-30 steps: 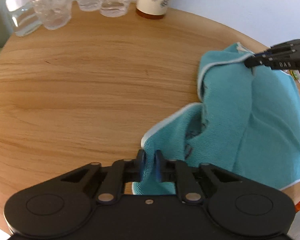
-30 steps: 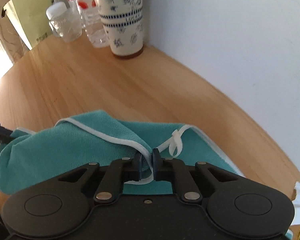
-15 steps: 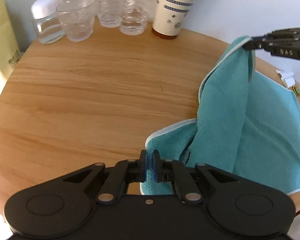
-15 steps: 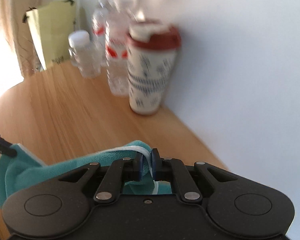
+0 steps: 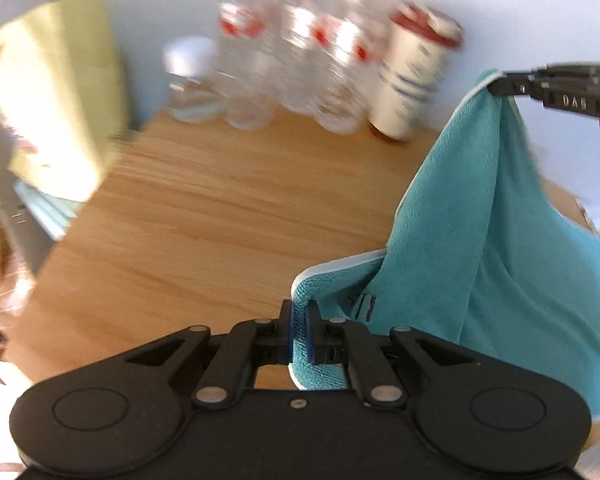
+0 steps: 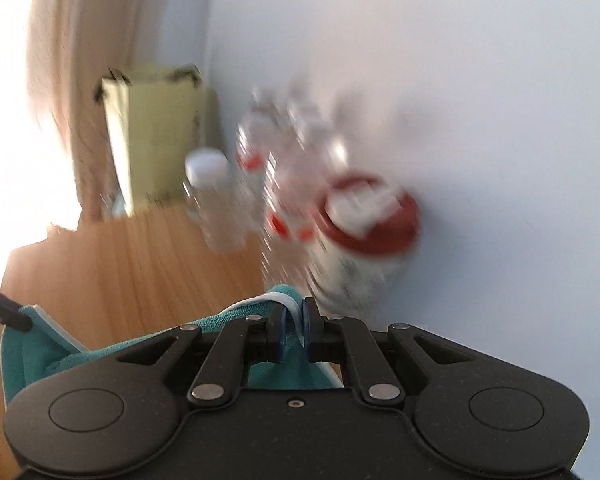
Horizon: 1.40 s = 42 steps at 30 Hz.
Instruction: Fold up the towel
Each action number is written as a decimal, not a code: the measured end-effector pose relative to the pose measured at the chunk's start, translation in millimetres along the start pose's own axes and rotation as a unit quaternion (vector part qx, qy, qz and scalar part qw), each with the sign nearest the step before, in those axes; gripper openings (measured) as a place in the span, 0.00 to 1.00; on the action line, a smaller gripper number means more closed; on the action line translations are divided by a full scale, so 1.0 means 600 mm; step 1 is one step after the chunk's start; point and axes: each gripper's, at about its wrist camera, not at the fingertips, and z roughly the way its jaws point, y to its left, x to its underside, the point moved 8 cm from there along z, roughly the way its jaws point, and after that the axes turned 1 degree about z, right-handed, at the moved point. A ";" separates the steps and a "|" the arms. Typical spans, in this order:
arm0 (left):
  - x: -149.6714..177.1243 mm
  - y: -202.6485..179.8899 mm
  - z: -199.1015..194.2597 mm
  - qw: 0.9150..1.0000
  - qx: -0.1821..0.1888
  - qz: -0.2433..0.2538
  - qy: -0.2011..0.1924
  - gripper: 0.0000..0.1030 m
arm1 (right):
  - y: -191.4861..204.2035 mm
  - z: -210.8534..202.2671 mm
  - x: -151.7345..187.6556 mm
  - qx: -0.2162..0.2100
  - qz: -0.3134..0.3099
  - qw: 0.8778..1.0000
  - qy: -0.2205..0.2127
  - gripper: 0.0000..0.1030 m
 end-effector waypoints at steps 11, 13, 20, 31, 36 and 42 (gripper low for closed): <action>0.055 0.111 0.043 0.990 -0.122 -0.049 0.052 0.08 | 0.069 0.180 0.009 0.011 -0.047 0.998 0.052 0.25; 0.052 0.119 0.043 0.990 -0.122 -0.054 0.054 0.11 | 0.065 0.180 0.017 0.027 -0.049 0.996 0.068 0.33; 0.017 0.135 0.023 0.993 -0.111 -0.031 0.036 0.39 | 0.011 0.075 0.068 0.085 -0.022 0.992 0.085 0.45; -0.051 0.097 0.113 0.996 -0.070 0.043 0.036 0.40 | -0.040 -0.017 0.153 0.116 0.077 0.985 0.104 0.48; -0.081 0.057 0.165 0.993 -0.050 0.105 0.029 0.53 | -0.012 0.011 0.116 0.075 0.089 0.989 0.094 0.53; -0.078 0.049 0.215 0.992 -0.026 0.110 0.058 0.53 | 0.010 0.006 0.114 0.075 0.068 0.988 0.116 0.53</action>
